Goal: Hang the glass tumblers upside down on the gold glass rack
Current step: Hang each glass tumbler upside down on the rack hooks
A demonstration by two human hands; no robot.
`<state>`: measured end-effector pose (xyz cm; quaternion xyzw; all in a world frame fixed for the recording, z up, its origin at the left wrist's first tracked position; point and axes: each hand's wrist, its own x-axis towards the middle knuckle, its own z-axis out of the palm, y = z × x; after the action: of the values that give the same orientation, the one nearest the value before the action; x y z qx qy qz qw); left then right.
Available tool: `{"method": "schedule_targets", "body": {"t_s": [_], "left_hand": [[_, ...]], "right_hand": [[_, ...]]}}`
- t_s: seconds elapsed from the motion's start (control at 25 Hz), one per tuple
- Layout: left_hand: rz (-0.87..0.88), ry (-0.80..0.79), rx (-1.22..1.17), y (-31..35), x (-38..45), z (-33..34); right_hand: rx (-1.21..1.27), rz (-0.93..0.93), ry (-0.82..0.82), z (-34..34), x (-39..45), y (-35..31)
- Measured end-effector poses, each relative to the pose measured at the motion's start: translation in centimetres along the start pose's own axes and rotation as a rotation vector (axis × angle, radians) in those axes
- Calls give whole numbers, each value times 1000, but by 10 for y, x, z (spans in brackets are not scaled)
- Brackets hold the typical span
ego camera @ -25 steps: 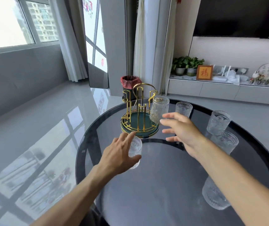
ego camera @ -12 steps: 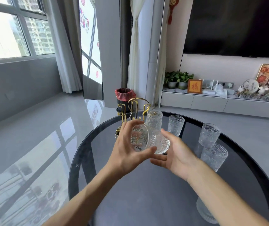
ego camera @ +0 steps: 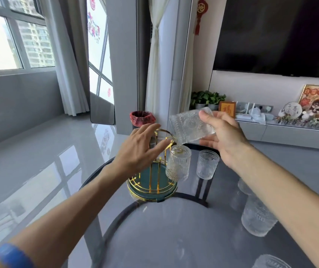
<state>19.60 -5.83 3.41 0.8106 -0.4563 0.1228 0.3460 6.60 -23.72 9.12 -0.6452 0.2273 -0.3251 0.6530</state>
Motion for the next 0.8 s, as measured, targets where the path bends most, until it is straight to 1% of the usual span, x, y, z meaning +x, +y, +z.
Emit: {"method": "schedule_targets", "body": {"t_s": [0.08,0.16,0.2,0.36,0.52,0.6,0.68,0.8], "left_hand": [[16,8,195,-19,15,11],[28,-44,235,-36,21,21],[31,-44,228,-43,23,24],[62,45,207,-50,27,27],[47,18,191,-52,23,27],[33,16,195,-52,22,26],[27,21,188,-50,21,27],[19,34,170,-49,21,28]], "right_hand": [[-144,-187,63,8,33,-6],[-382,-352,61,15,66,-3],[-497,-391,29,19,78,2],[-738,-354,-143,28,113,30],[-840,-364,-345,32,125,45],[-981,-397,-430,37,126,49],[-1107,-414,-490,41,127,53],[-1182,-396,-536,46,129,59]]}}
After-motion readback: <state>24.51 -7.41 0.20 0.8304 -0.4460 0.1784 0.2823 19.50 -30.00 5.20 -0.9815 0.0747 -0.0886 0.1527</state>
